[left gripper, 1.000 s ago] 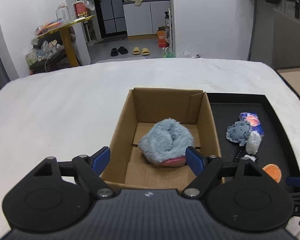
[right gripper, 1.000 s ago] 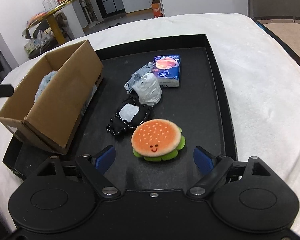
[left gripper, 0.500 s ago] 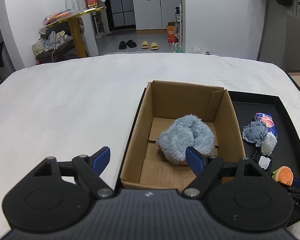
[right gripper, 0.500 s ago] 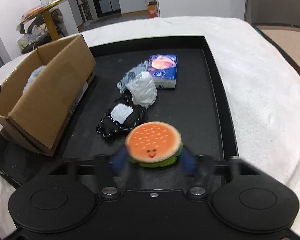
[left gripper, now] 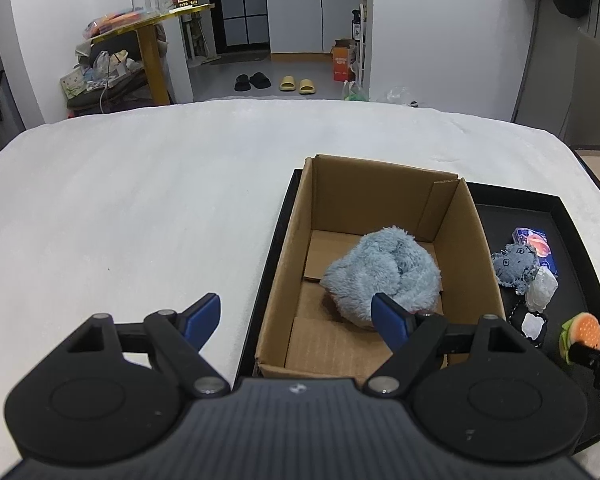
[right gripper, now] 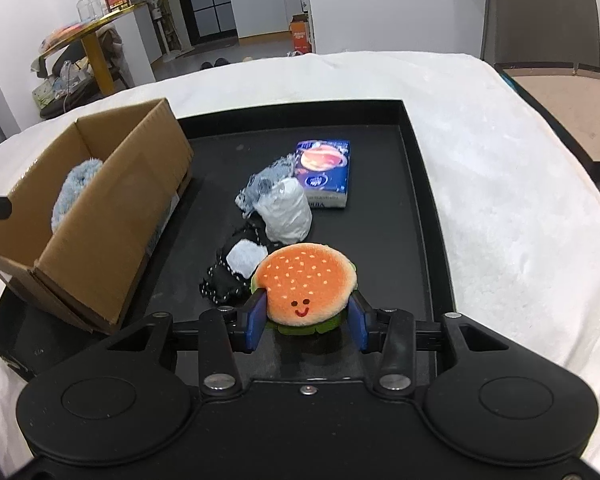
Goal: Organize soft objects
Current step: 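Grasp the hamburger plush with the right tool, then carry the hamburger plush with the right tool and drop it into the box, then withdraw the right tool and move it over the black-and-white item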
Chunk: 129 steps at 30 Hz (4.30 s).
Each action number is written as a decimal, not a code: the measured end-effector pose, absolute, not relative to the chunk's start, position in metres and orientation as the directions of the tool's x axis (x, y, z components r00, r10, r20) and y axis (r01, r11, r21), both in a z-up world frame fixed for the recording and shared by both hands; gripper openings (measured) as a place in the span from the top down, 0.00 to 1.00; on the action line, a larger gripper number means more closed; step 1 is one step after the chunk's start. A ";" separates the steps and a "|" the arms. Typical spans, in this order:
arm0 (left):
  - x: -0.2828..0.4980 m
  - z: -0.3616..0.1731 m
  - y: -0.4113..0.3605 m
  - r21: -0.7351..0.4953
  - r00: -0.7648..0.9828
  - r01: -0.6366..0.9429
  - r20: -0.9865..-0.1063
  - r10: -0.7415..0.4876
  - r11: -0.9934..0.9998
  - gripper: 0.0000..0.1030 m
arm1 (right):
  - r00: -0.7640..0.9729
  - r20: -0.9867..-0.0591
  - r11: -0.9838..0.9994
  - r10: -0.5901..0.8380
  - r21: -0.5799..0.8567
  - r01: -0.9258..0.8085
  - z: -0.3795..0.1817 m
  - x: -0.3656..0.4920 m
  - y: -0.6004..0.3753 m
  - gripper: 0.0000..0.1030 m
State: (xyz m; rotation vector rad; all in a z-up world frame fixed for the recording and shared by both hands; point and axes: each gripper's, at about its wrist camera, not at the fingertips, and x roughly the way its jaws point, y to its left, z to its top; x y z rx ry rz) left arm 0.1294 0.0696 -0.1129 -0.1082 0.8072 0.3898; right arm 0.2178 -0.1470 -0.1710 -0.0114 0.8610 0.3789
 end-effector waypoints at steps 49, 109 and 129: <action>0.127 -0.138 0.128 -0.213 0.653 -0.345 -0.754 0.071 0.914 0.86 | 0.597 -0.643 0.858 0.480 0.202 -0.472 -0.097 0.252 -0.026 0.59; 0.138 -0.122 0.110 -0.095 0.570 -0.382 -0.807 0.153 0.919 0.63 | 0.482 -0.676 0.815 0.557 0.331 -0.476 -0.098 0.227 -0.023 0.34; 0.146 -0.116 0.066 0.045 0.559 -0.357 -0.790 0.252 0.933 0.27 | 0.539 -0.660 0.849 0.523 0.351 -0.395 -0.120 0.232 -0.094 0.23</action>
